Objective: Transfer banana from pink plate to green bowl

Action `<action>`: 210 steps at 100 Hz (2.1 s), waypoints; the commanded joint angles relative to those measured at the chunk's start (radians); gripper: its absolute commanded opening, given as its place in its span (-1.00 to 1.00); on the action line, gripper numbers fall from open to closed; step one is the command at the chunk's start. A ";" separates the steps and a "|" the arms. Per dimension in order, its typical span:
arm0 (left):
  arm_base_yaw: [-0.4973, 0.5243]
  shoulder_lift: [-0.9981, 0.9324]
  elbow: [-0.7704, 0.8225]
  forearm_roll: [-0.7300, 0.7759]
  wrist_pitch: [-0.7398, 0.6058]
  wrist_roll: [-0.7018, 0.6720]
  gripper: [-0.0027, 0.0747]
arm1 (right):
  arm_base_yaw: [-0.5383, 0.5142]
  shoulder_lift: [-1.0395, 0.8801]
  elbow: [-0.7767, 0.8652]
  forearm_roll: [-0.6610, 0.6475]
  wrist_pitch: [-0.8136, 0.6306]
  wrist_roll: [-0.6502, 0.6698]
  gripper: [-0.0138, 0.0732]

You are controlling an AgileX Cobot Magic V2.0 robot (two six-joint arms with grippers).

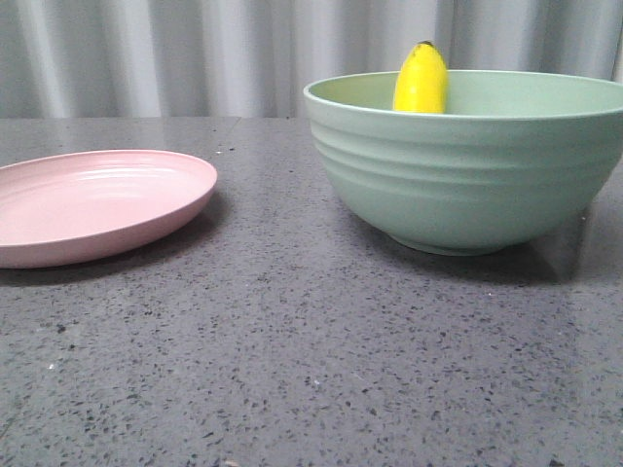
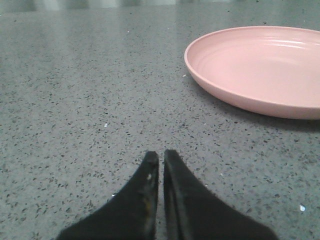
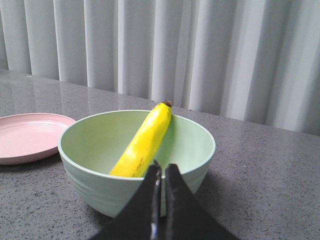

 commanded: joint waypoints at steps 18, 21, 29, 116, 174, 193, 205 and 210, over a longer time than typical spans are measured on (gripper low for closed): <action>0.002 -0.029 0.011 -0.005 -0.061 0.004 -0.98 | -0.004 -0.012 -0.027 -0.002 -0.072 -0.005 -0.83; 0.002 -0.029 0.011 -0.005 -0.061 0.004 -0.98 | -0.004 -0.012 -0.027 -0.002 -0.072 -0.005 -0.83; 0.002 -0.029 0.011 -0.005 -0.061 0.004 -0.98 | -0.004 -0.012 -0.027 -0.002 -0.072 -0.005 -0.83; 0.002 -0.029 0.011 -0.005 -0.061 0.004 -0.98 | -0.329 -0.014 0.276 -0.004 -0.528 0.161 -0.83; 0.002 -0.029 0.011 -0.005 -0.062 0.004 -0.98 | -0.472 -0.021 0.273 -0.029 -0.044 0.158 -0.83; 0.002 -0.029 0.011 -0.005 -0.062 0.004 -0.98 | -0.472 -0.021 0.273 -0.032 0.033 0.125 -0.83; 0.002 -0.029 0.011 -0.005 -0.062 0.004 -0.98 | -0.472 -0.021 0.273 -0.032 0.033 0.125 -0.83; 0.002 -0.029 0.011 -0.005 -0.062 0.004 -0.98 | -0.472 -0.021 0.273 -0.032 0.033 0.125 -0.83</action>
